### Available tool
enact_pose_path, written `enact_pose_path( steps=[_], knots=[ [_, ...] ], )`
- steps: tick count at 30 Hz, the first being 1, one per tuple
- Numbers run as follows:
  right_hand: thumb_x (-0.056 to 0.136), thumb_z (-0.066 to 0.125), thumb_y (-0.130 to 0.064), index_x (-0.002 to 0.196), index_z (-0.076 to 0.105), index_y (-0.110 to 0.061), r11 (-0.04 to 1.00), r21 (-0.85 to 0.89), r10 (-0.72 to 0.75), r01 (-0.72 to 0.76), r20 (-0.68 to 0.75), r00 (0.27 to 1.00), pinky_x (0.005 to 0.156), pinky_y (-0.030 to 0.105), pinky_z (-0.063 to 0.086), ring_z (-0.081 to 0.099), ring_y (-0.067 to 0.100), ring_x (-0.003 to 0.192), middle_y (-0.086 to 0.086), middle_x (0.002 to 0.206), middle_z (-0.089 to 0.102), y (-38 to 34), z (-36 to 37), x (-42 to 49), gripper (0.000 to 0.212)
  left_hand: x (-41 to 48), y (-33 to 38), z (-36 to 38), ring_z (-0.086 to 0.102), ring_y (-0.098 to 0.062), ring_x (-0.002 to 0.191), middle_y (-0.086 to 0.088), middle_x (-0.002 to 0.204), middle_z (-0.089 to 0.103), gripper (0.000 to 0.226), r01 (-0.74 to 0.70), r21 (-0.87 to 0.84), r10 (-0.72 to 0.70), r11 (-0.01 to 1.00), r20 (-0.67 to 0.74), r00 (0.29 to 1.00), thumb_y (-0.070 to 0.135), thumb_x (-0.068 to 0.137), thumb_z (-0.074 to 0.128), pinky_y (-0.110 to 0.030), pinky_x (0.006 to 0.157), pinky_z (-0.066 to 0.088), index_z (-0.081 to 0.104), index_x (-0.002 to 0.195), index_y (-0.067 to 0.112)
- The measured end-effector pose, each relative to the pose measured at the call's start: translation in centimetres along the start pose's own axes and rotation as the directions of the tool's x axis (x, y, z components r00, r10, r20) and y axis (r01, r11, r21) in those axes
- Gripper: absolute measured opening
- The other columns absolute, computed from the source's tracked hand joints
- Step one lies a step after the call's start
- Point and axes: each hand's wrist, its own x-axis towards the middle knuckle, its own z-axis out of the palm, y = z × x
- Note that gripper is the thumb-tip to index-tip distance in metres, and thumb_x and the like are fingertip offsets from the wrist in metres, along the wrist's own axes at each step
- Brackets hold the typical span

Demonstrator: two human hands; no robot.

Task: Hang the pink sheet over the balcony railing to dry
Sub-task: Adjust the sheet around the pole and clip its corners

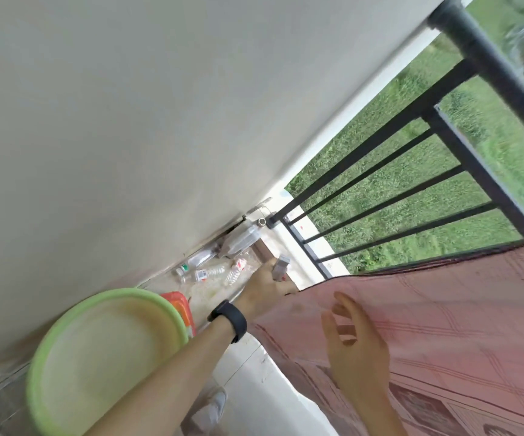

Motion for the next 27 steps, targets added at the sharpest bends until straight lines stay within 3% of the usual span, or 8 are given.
enact_pose_path(
  steps=[3,6,10,14,16,19,23,27],
  knots=[
    [0.090,0.068,-0.038,0.120,0.061,-0.040,0.991,-0.133,0.012,-0.025,-0.092,0.996,0.074,0.034,0.052,0.064,0.002,0.081,-0.021,0.110,0.063,0.5,0.3,-0.1,0.032,2.4,0.6,1.9,0.057,-0.010,0.082,0.012,0.085,0.061,0.038,-0.029,0.013,0.027,0.999,0.134,0.991,0.018,0.065,0.070,-0.023,0.075,0.048,0.059,0.101,0.011],
    [0.086,0.072,-0.040,0.102,0.057,-0.044,0.988,-0.139,0.047,-0.071,-0.169,0.985,0.067,0.029,0.044,0.062,-0.001,0.078,-0.021,0.101,0.064,1.4,0.6,0.4,0.022,4.3,1.4,3.6,0.056,0.000,0.076,0.021,0.087,0.063,0.044,-0.051,0.058,0.032,0.997,0.285,0.958,0.012,0.072,0.075,-0.015,0.071,0.048,0.058,0.111,0.024],
    [0.084,0.066,-0.054,0.085,0.056,-0.041,0.979,-0.050,0.178,-0.197,-0.259,0.949,0.064,0.027,0.041,0.062,-0.003,0.068,-0.023,0.076,0.064,2.3,0.0,2.1,0.016,6.2,3.2,5.3,0.057,0.011,0.071,0.009,0.112,0.071,0.032,-0.120,0.155,0.055,0.981,0.370,0.927,0.005,0.079,0.073,-0.013,0.072,0.042,0.061,0.108,0.012],
    [0.086,0.061,-0.054,0.091,0.058,-0.036,0.978,-0.076,0.166,-0.192,-0.264,0.950,0.057,0.020,0.038,0.053,-0.013,0.058,-0.025,0.070,0.058,2.5,1.1,3.0,0.019,7.2,3.1,5.4,0.059,0.001,0.068,0.004,0.078,0.067,0.026,-0.164,0.185,0.076,0.969,0.411,0.909,0.005,0.080,0.071,-0.027,0.069,0.045,0.048,0.074,0.015],
    [0.087,0.064,-0.050,0.089,0.058,-0.034,0.982,-0.049,0.165,-0.184,-0.263,0.951,0.056,0.008,0.038,0.056,-0.015,0.060,-0.026,0.067,0.057,2.6,1.4,3.2,0.017,7.0,2.7,5.5,0.055,-0.006,0.063,0.010,0.067,0.060,0.025,-0.186,0.218,0.099,0.958,0.354,0.930,0.017,0.076,0.075,-0.034,0.068,0.047,0.050,0.070,0.020],
    [0.088,0.063,-0.053,0.084,0.058,-0.031,0.979,-0.033,0.187,-0.202,-0.251,0.950,0.057,0.000,0.036,0.055,-0.022,0.065,-0.025,0.063,0.057,2.3,1.3,3.3,0.022,6.4,2.3,5.2,0.060,-0.002,0.062,0.020,0.066,0.066,0.024,-0.240,0.248,0.181,0.939,0.237,0.955,0.029,0.079,0.076,-0.030,0.066,0.048,0.052,0.074,0.028],
    [0.084,0.037,-0.080,0.070,0.067,-0.030,0.950,-0.121,0.270,-0.289,-0.156,0.950,0.064,0.026,0.043,0.064,0.001,0.067,-0.018,0.064,0.069,2.0,1.1,3.7,0.060,4.2,1.4,3.8,0.068,-0.026,0.077,0.001,0.082,0.074,0.025,-0.271,0.211,0.229,0.939,0.206,0.952,0.042,0.083,0.073,-0.046,0.077,0.052,0.058,0.088,0.023],
    [0.094,0.050,-0.063,0.073,0.073,-0.033,0.946,0.134,0.308,-0.294,-0.100,0.946,0.079,0.041,0.057,0.071,0.000,0.071,-0.022,0.071,0.073,1.4,1.6,3.3,0.043,2.3,-0.2,3.0,0.070,-0.020,0.092,0.014,0.097,0.075,0.034,-0.215,0.173,0.169,0.961,0.247,0.954,0.018,0.083,0.068,-0.053,0.088,0.053,0.064,0.108,-0.004]
  ],
)
